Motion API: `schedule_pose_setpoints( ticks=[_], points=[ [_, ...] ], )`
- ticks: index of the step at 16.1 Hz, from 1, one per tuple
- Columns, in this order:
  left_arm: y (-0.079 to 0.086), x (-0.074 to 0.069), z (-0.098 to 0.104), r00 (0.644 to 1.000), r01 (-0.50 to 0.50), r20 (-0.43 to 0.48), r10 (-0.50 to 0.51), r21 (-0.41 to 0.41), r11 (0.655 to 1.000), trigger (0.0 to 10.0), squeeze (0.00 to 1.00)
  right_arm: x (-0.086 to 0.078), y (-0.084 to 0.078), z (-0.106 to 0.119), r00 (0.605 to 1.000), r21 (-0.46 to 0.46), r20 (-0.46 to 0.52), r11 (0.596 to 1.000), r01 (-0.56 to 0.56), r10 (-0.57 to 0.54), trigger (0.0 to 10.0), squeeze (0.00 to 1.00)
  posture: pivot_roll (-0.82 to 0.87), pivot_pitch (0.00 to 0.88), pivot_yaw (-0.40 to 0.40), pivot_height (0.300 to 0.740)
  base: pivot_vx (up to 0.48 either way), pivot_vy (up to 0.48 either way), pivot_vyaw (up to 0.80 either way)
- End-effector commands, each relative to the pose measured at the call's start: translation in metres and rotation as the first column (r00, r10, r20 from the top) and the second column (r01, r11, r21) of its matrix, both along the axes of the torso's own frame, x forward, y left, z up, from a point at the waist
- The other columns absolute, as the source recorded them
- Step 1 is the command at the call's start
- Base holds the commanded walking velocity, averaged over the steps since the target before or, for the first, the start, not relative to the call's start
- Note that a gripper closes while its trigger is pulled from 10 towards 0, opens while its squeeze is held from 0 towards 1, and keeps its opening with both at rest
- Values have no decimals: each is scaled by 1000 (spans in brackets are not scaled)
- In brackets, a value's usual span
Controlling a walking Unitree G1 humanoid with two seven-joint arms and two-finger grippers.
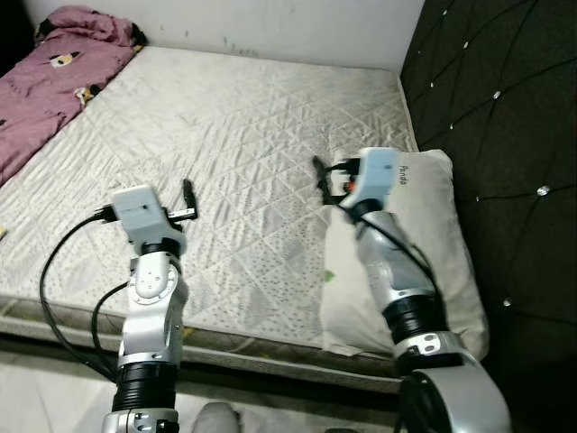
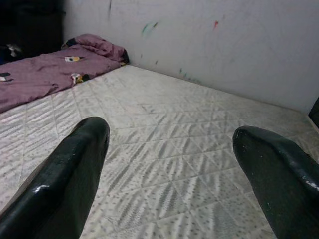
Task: Clean up the room
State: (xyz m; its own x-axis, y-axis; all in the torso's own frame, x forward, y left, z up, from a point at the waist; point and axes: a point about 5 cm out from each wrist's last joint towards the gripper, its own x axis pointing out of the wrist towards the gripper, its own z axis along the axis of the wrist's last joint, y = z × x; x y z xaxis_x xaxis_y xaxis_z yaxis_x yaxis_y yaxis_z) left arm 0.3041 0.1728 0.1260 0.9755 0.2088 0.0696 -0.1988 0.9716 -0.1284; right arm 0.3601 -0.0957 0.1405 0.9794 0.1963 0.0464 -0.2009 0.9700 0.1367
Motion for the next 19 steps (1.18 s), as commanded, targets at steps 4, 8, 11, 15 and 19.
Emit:
schedule_pose_setpoints(
  ticks=[4,8,11,15,19],
  points=[
    [6,2,2,1000,-14,7,14,2,1000,10000,0,-1,11,-7,999,-9,-41,1000,-26,26,10000,39,0,0,-41,740,0,480,0],
    [6,2,2,1000,-17,5,17,0,1000,10000,0,-2,11,-11,998,-15,-57,1000,-23,23,10000,980,-2,0,-40,740,0,480,0],
    [6,3,2,1000,-21,5,21,-6,1000,10000,0,-2,12,-10,998,-18,-57,999,-31,30,10000,0,-5,0,-43,740,0,480,0],
    [5,3,2,1000,-22,10,22,-8,1000,10000,0,-1,11,-11,998,-23,-61,999,-27,26,10000,0,-8,0,-44,740,0,480,0],
    [6,3,2,1000,-27,16,27,-9,1000,10000,0,-1,11,-10,998,-16,-60,1000,-27,26,314,0,-9,0,-44,740,0,480,0]
  ],
)
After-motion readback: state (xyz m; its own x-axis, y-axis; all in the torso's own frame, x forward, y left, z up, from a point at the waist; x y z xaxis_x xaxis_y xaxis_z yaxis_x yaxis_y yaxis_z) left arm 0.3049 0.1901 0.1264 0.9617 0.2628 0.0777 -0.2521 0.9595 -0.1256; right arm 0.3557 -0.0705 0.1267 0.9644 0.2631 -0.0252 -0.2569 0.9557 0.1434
